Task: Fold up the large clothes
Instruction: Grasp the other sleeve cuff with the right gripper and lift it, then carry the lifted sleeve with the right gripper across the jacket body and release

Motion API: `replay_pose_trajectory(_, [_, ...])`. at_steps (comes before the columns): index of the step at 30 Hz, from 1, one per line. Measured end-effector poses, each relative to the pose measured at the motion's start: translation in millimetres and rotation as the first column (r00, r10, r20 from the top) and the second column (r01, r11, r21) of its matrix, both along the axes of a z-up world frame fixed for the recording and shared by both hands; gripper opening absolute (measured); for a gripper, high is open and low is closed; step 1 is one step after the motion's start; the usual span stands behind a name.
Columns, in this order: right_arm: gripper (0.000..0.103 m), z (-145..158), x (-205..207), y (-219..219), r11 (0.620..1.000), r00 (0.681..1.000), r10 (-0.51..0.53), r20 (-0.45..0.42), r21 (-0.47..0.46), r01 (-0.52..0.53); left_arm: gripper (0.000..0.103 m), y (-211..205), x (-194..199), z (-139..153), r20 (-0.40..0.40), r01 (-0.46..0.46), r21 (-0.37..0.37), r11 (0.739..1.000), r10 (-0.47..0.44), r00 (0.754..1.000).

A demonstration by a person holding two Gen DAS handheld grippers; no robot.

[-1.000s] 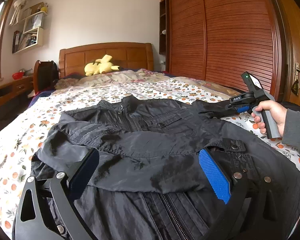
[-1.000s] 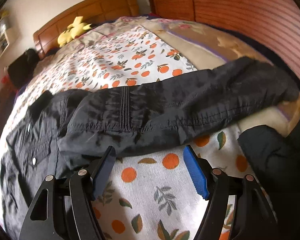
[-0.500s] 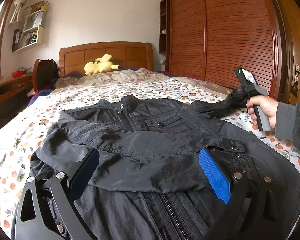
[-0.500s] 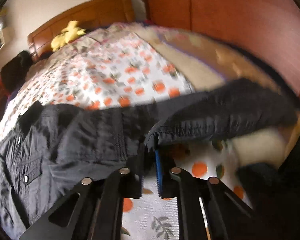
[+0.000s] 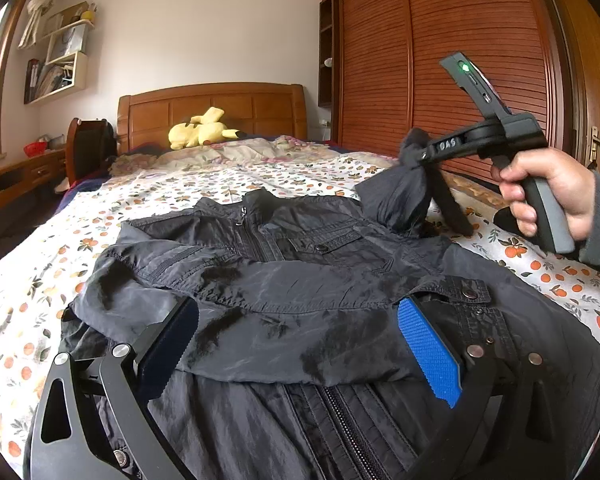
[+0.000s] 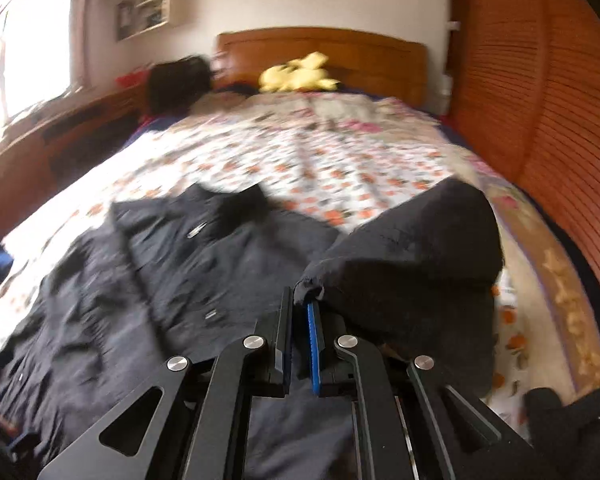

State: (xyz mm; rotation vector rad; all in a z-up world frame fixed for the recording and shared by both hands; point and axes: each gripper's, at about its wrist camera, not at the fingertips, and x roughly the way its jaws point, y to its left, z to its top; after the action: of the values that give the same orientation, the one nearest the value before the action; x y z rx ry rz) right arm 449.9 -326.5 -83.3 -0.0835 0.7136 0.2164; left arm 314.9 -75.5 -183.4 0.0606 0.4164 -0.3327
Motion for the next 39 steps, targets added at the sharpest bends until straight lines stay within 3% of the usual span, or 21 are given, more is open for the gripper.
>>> replay_pose_trajectory(6, [0.01,-30.0,-11.1,26.3,0.997,0.991,0.07,-0.112,-0.005,-0.071,0.1,-0.4,0.0,-0.1,-0.001,0.0,0.0,1.0,0.0,1.0])
replay_pose_trajectory(10, [0.034,-39.3,-25.9,31.7,0.996,0.984,0.084,-0.154,-0.019,-0.088,0.1,0.0,0.0,-0.1,0.0,0.0,-0.001,1.0,0.0,1.0])
replay_pose_trajectory(16, [0.047,-17.7,-47.8,16.5,0.998,0.992,0.06,-0.108,-0.021,-0.063,0.1,-0.4,0.0,-0.1,0.0,0.0,0.001,1.0,0.0,1.0])
replay_pose_trajectory(23, [0.064,1.0,-32.7,-28.0,0.995,0.996,-0.082,-0.031,-0.062,0.08,0.1,0.1,0.0,0.0,0.0,0.0,0.001,1.0,0.0,1.0])
replay_pose_trajectory(30, [0.065,-50.7,16.6,-80.3,0.963,0.955,-0.264,-0.134,-0.097,0.252,0.1,2.7,-1.1,1.4,0.006,-0.003,-0.004,1.0,0.003,1.0])
replay_pose_trajectory(34, [0.072,-79.4,33.0,-107.3,0.937,0.916,-0.349,-0.198,-0.074,0.341,0.1,7.5,-3.1,5.0,0.014,-0.019,-0.016,1.0,0.019,1.0])
replay_pose_trajectory(39, [0.072,-100.9,44.1,-128.2,0.91,0.877,-0.409,-0.252,-0.046,0.411,0.1,13.9,-9.7,12.5,0.025,-0.005,-0.019,1.0,0.006,1.0])
